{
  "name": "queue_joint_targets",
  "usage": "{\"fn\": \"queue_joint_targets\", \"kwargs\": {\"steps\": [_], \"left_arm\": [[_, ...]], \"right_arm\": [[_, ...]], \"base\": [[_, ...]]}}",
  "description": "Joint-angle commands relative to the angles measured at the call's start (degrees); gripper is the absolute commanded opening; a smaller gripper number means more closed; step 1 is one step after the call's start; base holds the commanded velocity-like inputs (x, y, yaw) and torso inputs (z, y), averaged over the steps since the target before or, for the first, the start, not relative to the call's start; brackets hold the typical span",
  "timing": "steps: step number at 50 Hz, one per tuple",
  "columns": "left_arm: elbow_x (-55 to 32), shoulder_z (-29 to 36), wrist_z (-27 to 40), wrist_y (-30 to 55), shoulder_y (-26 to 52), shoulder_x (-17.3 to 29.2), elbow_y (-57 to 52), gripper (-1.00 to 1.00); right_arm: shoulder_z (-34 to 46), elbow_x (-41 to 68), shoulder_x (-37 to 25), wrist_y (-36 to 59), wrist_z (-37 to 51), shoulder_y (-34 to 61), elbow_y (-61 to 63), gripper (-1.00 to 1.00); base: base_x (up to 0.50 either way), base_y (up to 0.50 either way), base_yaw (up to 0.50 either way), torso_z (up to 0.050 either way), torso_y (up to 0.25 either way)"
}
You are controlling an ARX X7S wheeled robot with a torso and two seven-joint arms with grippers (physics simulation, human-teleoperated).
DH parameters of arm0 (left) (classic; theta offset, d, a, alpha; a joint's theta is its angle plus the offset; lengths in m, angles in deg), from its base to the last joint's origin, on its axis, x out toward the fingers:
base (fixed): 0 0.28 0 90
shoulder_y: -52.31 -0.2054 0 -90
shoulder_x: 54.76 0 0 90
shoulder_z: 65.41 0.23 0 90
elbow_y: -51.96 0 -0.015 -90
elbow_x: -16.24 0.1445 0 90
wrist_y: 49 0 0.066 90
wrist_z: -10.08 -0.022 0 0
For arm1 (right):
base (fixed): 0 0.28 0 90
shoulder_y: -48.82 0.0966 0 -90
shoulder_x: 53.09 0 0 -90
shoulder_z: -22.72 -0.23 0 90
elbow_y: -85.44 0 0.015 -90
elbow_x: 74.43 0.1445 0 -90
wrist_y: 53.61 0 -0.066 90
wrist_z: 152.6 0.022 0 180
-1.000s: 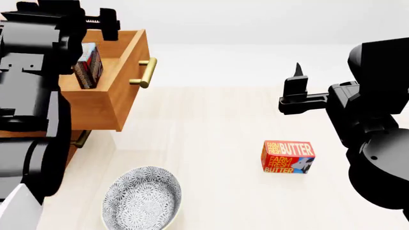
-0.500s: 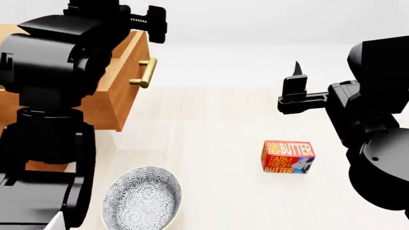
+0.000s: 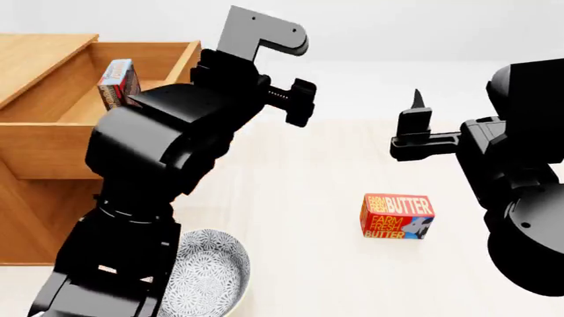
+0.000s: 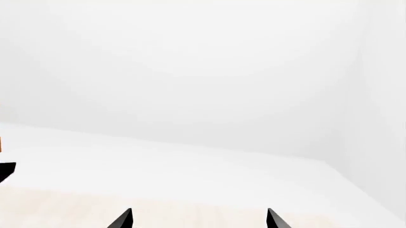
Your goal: Put the chocolate pudding in the top drawer of the cabinet and close it.
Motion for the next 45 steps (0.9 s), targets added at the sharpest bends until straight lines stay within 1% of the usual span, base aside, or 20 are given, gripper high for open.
{"fn": "queue_joint_targets", "kwargs": {"steps": [1, 11, 19, 23, 26, 32, 37, 40, 45], "left_arm": [[-7.21, 6.36, 5.44, -3.76, -1.59, -0.67, 4.14, 1.0], [-14.36, 13.2, 10.02, -11.23, 0.8, -0.78, 13.74, 1.0], [-20.62, 20.8, 12.3, -18.46, 4.05, -0.81, 21.24, 1.0], [-25.68, 25.9, 13.34, -23.69, 6.8, -0.91, 27.07, 1.0], [-31.57, 31.33, 14.39, -28.37, 9.19, -0.95, 32.17, 1.0], [-47.92, 49.1, 16.96, -38.9, 13.98, -0.98, 40.45, 1.0], [-60.01, 62.22, 17.97, -45.1, 16.39, -0.99, 43.64, 1.0], [-63.4, 66.67, 18.35, -46.71, 16.91, -0.99, 44.15, 1.0], [-65.88, 69.01, 19.34, -47.27, 16.93, -0.99, 45.42, 1.0]], "right_arm": [[-0.33, -0.63, -0.56, -1.15, -0.58, -1.64, 0.0, 1.0], [-0.67, -0.14, -0.95, -1.4, -0.5, -1.8, 0.06, 1.0], [-1.23, 0.08, -1.6, -1.95, -0.55, -2.77, 0.21, 1.0], [-2.03, 1.53, -2.48, -1.57, 0.42, -2.9, 0.8, 1.0], [-2.66, 2.63, -3.25, -1.26, 1.16, -2.9, 1.28, 1.0], [-3.37, 3.8, -4.11, -1.1, 1.98, -3.02, 1.85, 1.0], [-3.74, 3.61, -4.52, -1.57, 1.68, -3.72, 1.85, 1.0], [-3.91, 3.38, -4.82, -1.82, 1.44, -4.21, 1.78, 1.0], [-4.29, 2.82, -5.17, -2.54, 0.9, -5.27, 1.66, 1.0]], "base": [[0.0, 0.0, 0.0, 0.0, 0.0], [0.0, 0.0, 0.0, 0.0, 0.0], [0.0, 0.0, 0.0, 0.0, 0.0], [0.0, 0.0, 0.0, 0.0, 0.0], [0.0, 0.0, 0.0, 0.0, 0.0], [0.0, 0.0, 0.0, 0.0, 0.0], [0.0, 0.0, 0.0, 0.0, 0.0], [0.0, 0.0, 0.0, 0.0, 0.0], [0.0, 0.0, 0.0, 0.0, 0.0]]}}
